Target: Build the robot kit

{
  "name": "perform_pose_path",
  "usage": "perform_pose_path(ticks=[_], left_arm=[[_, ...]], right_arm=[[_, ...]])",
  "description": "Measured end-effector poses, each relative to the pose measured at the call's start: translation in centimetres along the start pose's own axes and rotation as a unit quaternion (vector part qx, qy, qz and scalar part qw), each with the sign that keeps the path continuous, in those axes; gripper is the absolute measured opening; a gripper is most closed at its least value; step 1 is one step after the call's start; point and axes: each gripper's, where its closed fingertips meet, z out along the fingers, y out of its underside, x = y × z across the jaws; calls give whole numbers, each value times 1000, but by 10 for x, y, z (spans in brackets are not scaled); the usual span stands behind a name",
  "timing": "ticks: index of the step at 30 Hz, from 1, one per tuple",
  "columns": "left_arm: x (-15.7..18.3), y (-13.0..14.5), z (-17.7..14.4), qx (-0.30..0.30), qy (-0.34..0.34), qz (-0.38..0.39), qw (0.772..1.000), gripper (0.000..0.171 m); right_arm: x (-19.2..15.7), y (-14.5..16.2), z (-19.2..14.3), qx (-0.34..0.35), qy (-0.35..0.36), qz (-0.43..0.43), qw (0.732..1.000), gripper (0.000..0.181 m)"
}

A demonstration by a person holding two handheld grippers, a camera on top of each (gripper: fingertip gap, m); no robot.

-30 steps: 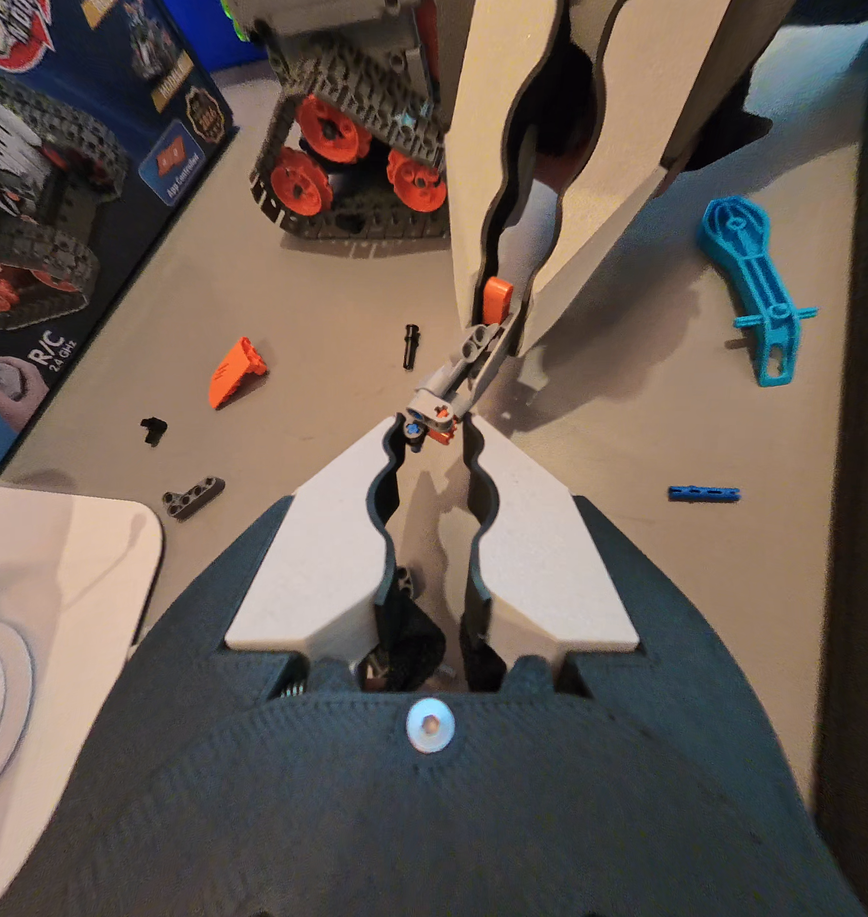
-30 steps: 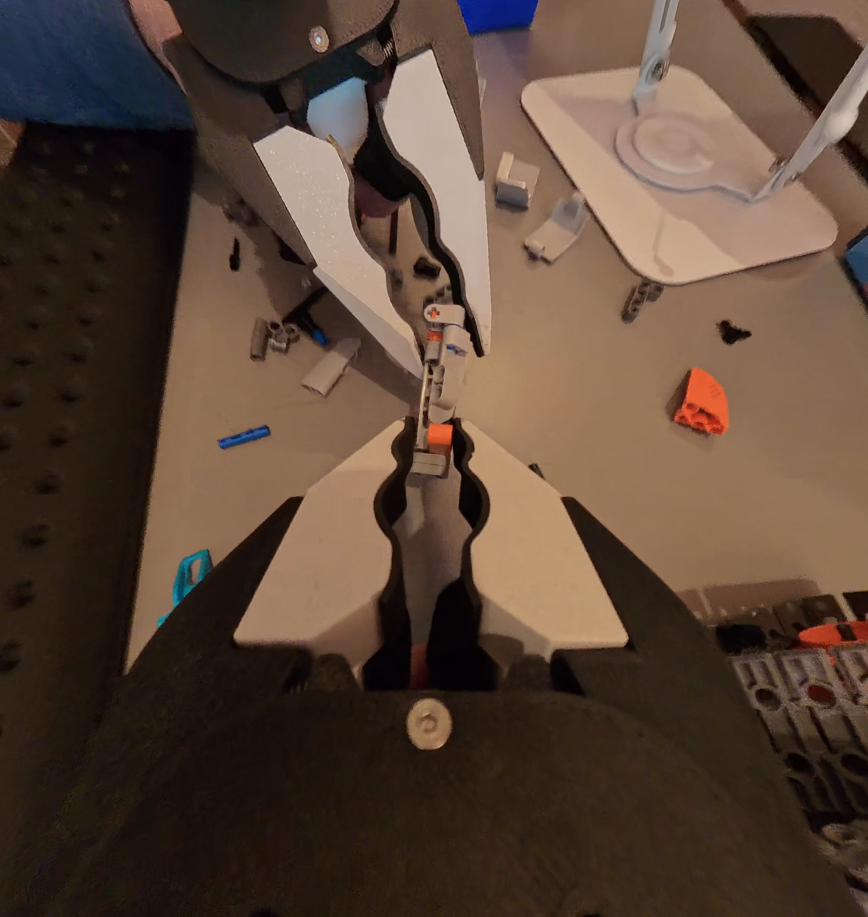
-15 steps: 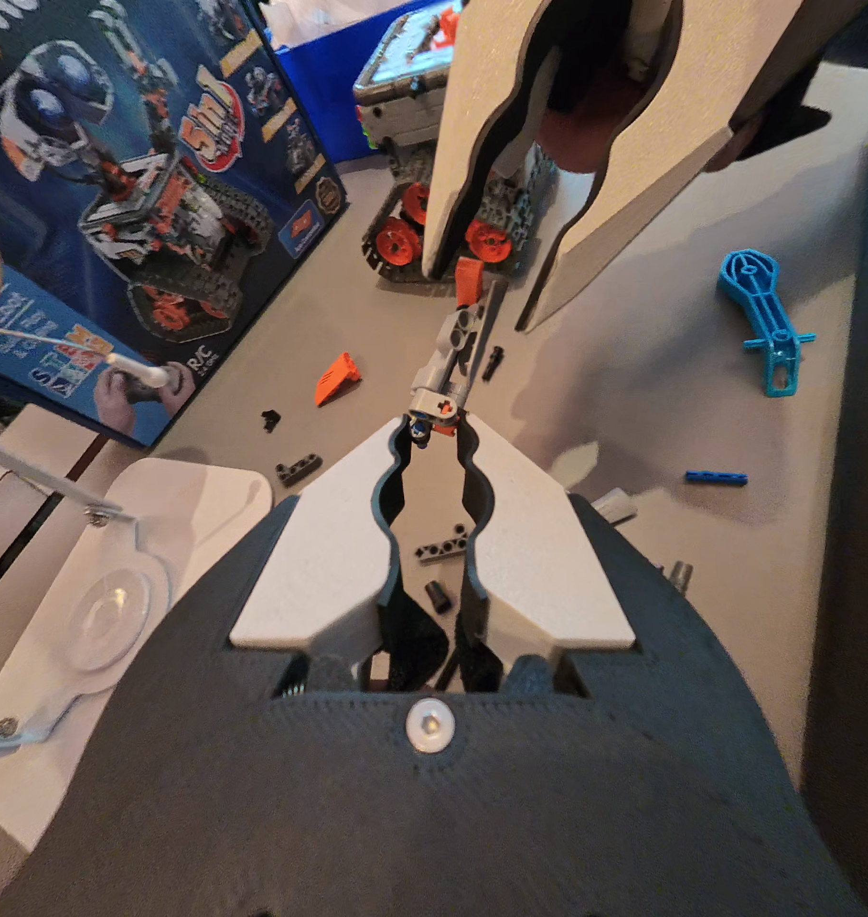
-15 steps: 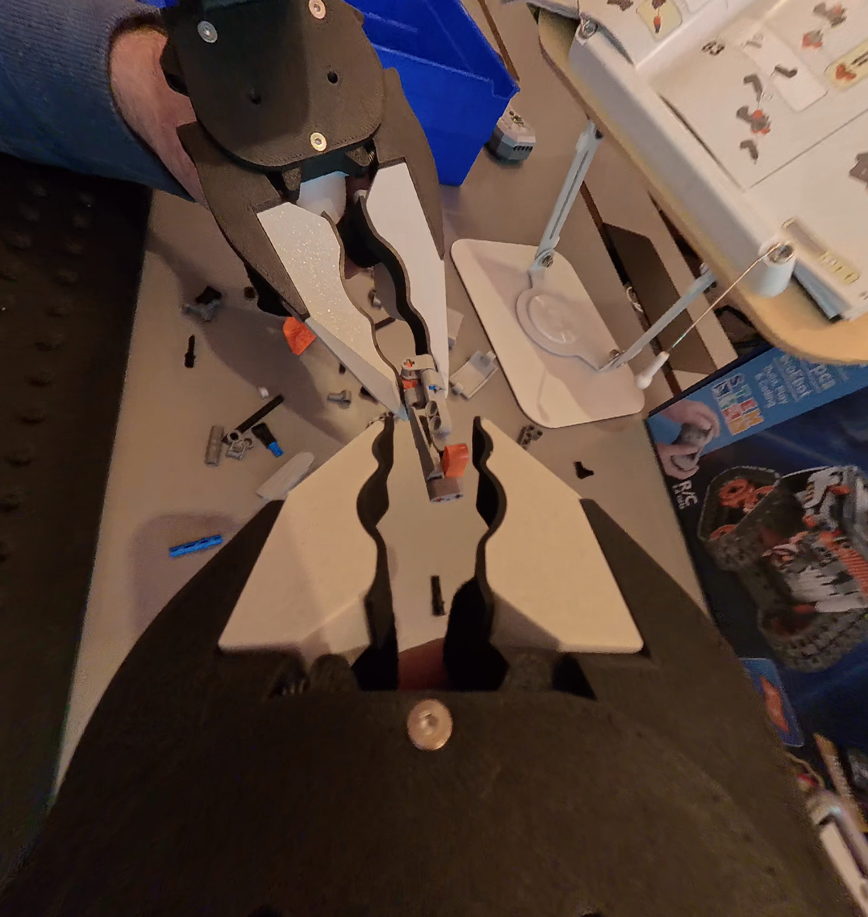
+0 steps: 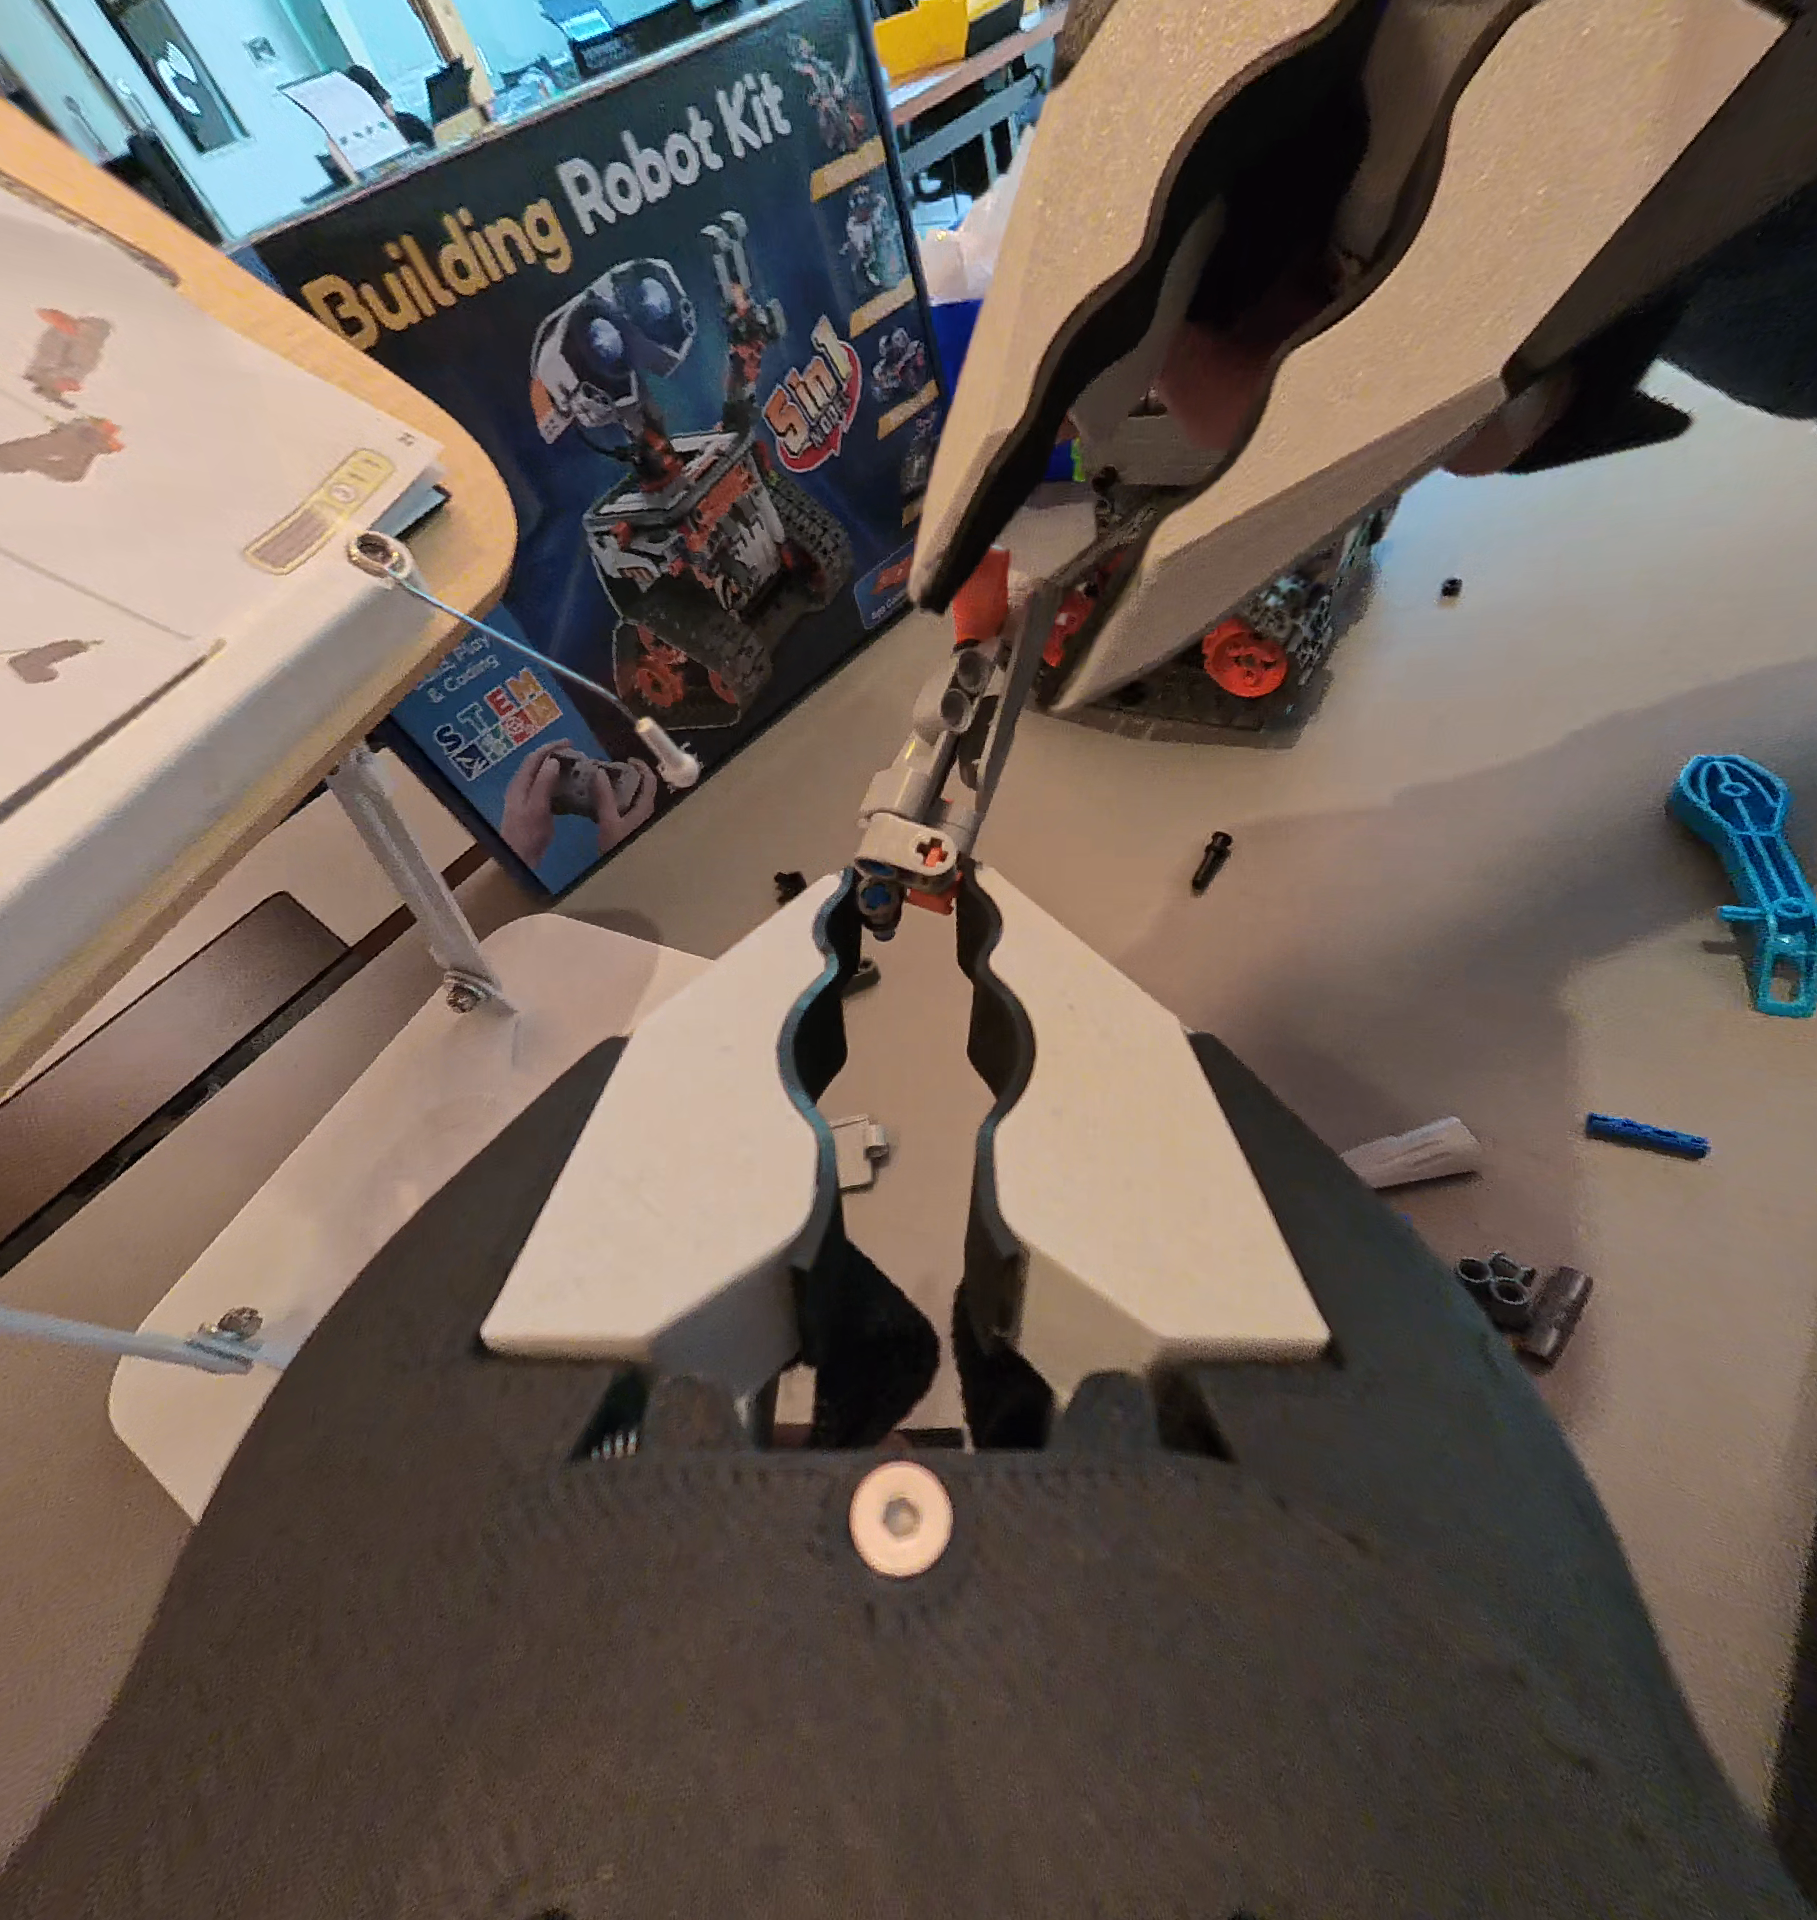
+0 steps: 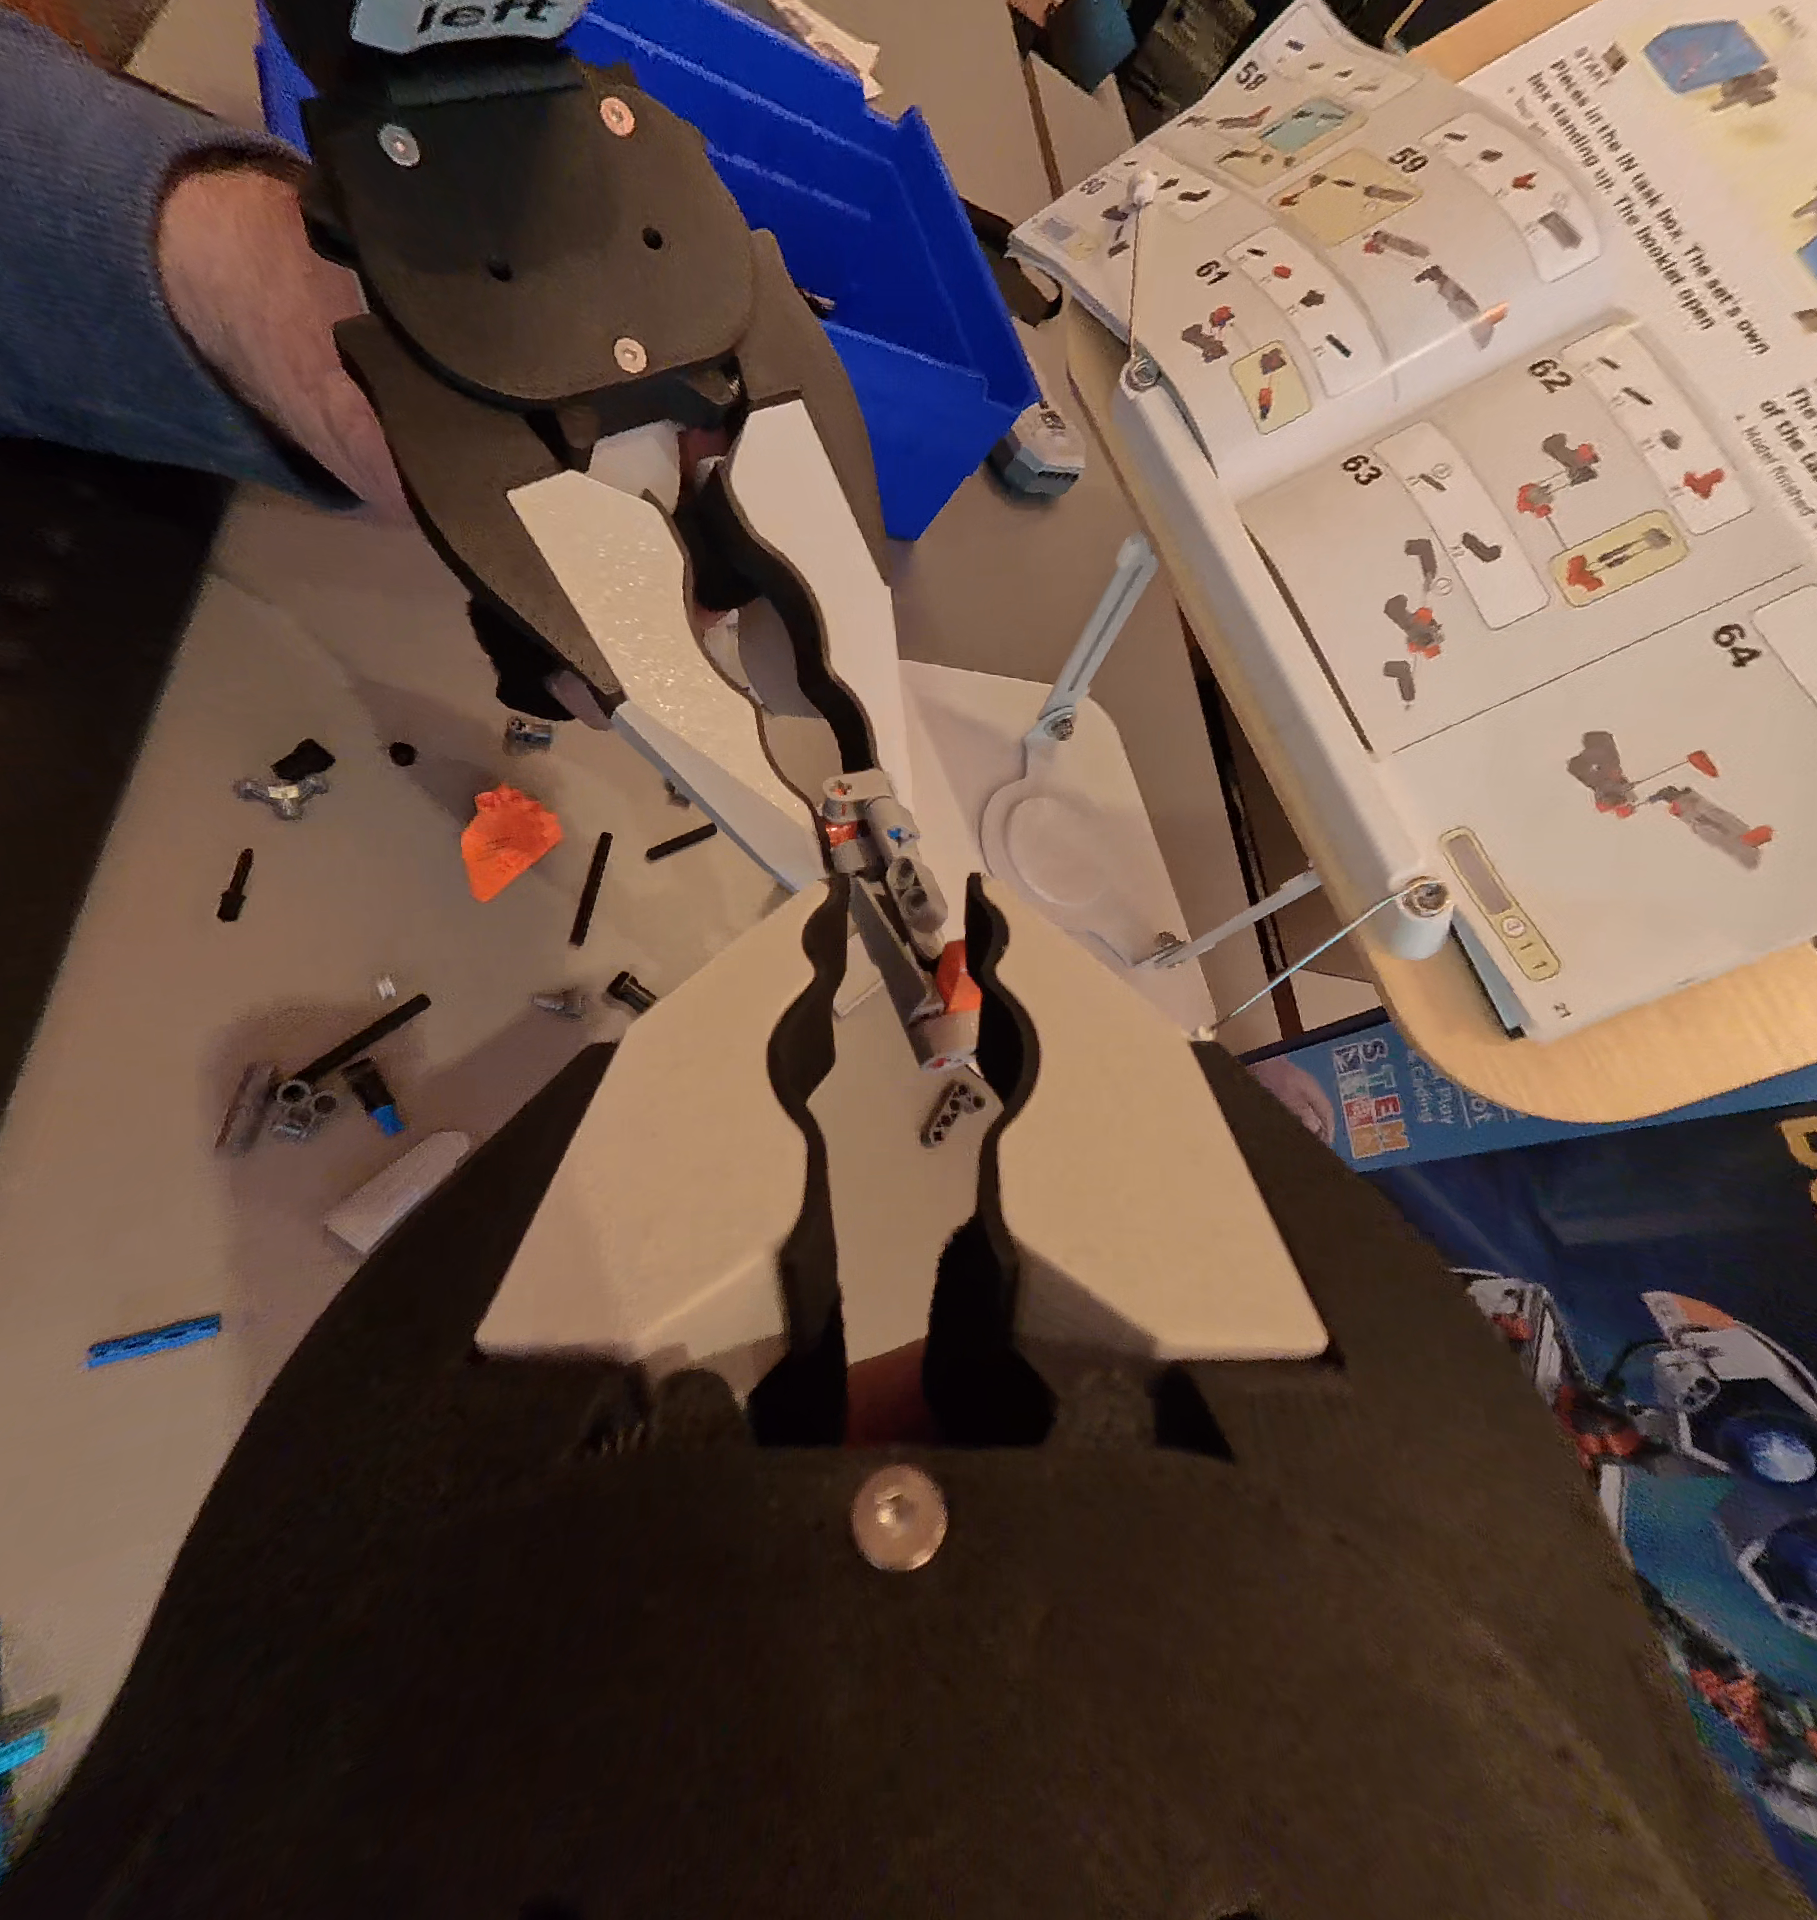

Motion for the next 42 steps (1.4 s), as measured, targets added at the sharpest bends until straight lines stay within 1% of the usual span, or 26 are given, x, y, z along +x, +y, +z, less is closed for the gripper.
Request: perform_pose_path(ticks=[4, 8, 11, 14, 18, 20, 22, 26, 29, 32, 35, 37, 40, 42], left_arm=[[-7, 1, -1, 4, -6, -4, 1000, 17], [-6, 4, 3, 11, 5, -29, 1000, 17], [-6, 3, 5, 18, 10, -42, 999, 17], [-7, 5, 6, 17, 6, -33, 999, 17], [-9, 4, 6, 18, -7, -11, 1000, 17], [-10, 3, 5, 21, -15, -1, 1000, 17], [-11, 4, 5, 18, -21, 17, 999, 17], [-14, 1, 2, 14, -58, 84, 995, 17], [-9, -3, 2, 15, -73, 148, 986, 17], [-1, -5, 3, 14, -83, 209, 974, 17], [5, -6, 4, 7, -94, 269, 959, 17], [10, -6, 5, 6, -98, 307, 947, 16], [13, -4, 7, -2, -103, 330, 938, 16], [11, -4, 7, -3, -104, 324, 940, 16]], right_arm=[[7, 2, 4, -11, 8, -15, 1000, 21], [7, 5, 8, 3, 5, 1, 1000, 27], [9, 9, 9, 10, 8, 8, 1000, 27], [10, 9, 8, 23, 2, 16, 1000, 24], [9, 11, 8, 15, 9, 7, 1000, 24], [9, 11, 8, 19, 10, 8, 1000, 20], [10, 12, 8, 18, 8, 19, 1000, 19], [6, 3, 2, 50, -28, 63, 996, 20], [5, 10, 5, 28, -29, 61, 997, 27], [0, 16, 8, 21, -55, 88, 994, 28], [-8, 23, 7, 8, -92, 109, 990, 18], [-14, 26, 7, 5, -123, 133, 983, 17], [-18, 30, 6, 7, -150, 155, 976, 14], [-18, 29, 6, 18, -152, 162, 975, 14]])
